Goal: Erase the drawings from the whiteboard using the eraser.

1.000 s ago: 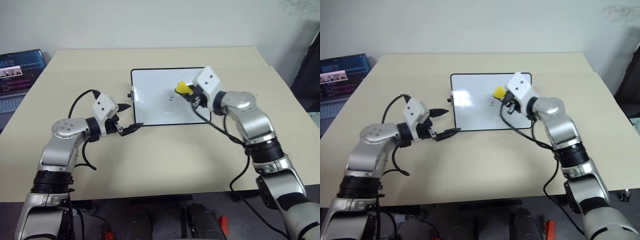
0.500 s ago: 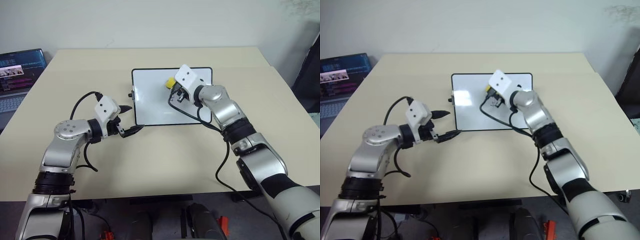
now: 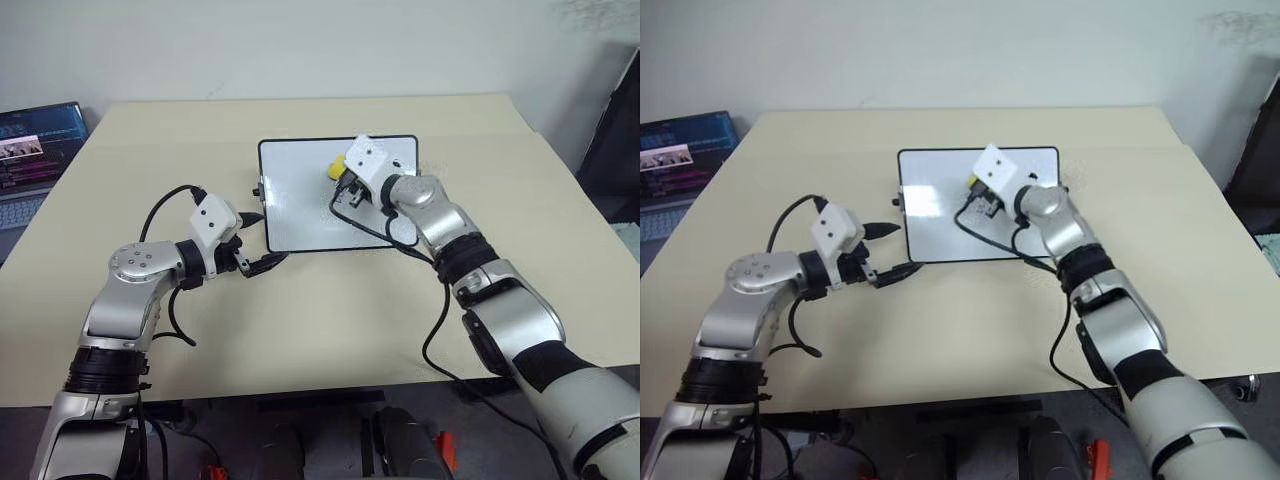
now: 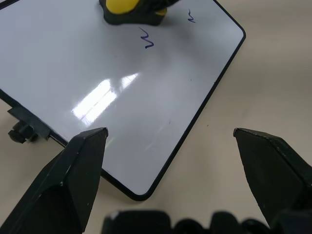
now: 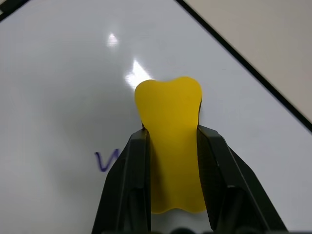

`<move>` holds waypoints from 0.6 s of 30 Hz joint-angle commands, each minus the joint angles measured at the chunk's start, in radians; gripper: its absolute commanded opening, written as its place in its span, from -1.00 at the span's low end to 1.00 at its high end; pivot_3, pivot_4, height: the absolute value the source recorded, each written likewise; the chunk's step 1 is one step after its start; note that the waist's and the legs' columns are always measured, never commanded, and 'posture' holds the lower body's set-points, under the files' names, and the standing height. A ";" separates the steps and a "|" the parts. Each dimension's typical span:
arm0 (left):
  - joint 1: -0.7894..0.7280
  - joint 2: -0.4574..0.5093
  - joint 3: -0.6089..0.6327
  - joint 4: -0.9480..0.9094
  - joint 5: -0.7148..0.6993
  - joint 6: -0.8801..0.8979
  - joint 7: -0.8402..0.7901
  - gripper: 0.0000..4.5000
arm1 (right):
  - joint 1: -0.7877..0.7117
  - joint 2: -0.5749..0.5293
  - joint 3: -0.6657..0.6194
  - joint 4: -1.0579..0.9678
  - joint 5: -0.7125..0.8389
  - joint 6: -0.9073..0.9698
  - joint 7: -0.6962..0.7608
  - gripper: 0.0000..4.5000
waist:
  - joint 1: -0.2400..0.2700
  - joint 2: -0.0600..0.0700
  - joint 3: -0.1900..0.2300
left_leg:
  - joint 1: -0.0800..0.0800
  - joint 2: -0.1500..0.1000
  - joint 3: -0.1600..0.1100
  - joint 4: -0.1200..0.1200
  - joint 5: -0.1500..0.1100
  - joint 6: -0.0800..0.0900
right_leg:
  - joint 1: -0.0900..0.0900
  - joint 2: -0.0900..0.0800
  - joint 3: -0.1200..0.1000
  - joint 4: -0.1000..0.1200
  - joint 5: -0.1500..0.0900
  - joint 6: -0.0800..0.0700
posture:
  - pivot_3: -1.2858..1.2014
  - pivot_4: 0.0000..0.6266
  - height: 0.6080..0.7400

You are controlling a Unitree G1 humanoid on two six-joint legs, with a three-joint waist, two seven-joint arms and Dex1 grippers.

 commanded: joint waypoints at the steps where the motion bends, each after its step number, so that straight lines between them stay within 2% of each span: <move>1: -0.013 0.011 0.017 -0.031 -0.009 -0.002 -0.002 1.00 | 0.068 0.014 0.041 0.027 -0.037 0.021 0.047 -0.57 | -0.004 0.000 0.000 | 0.003 0.000 0.000 0.000 0.000 0.000 | 0.003 0.000 0.000 -0.001 0.000 0.000 | 0.03 -0.52 1.00; 4: -0.010 0.013 0.018 -0.030 -0.009 -0.001 -0.004 1.00 | 0.114 0.027 0.063 -0.007 -0.052 0.036 0.071 -0.57 | -0.009 0.000 -0.001 | 0.013 0.000 0.000 0.000 0.000 0.000 | 0.012 0.000 0.001 -0.002 -0.003 0.004 | 0.03 -0.52 1.00; 11: -0.014 0.011 0.014 -0.027 -0.008 0.001 -0.005 1.00 | 0.181 0.036 0.093 -0.096 -0.073 0.072 0.105 -0.57 | -0.012 -0.001 -0.001 | 0.014 0.000 0.000 0.000 0.003 0.005 | 0.012 0.004 0.005 0.000 -0.001 0.004 | 0.03 -0.52 1.00; 18: -0.014 0.008 0.011 -0.026 -0.007 0.000 -0.004 1.00 | 0.146 0.025 0.059 -0.101 -0.066 0.075 0.065 -0.57 | -0.011 -0.001 -0.001 | 0.014 0.000 -0.001 0.000 0.005 0.006 | 0.012 0.005 0.006 0.000 -0.001 0.004 | 0.03 -0.52 1.00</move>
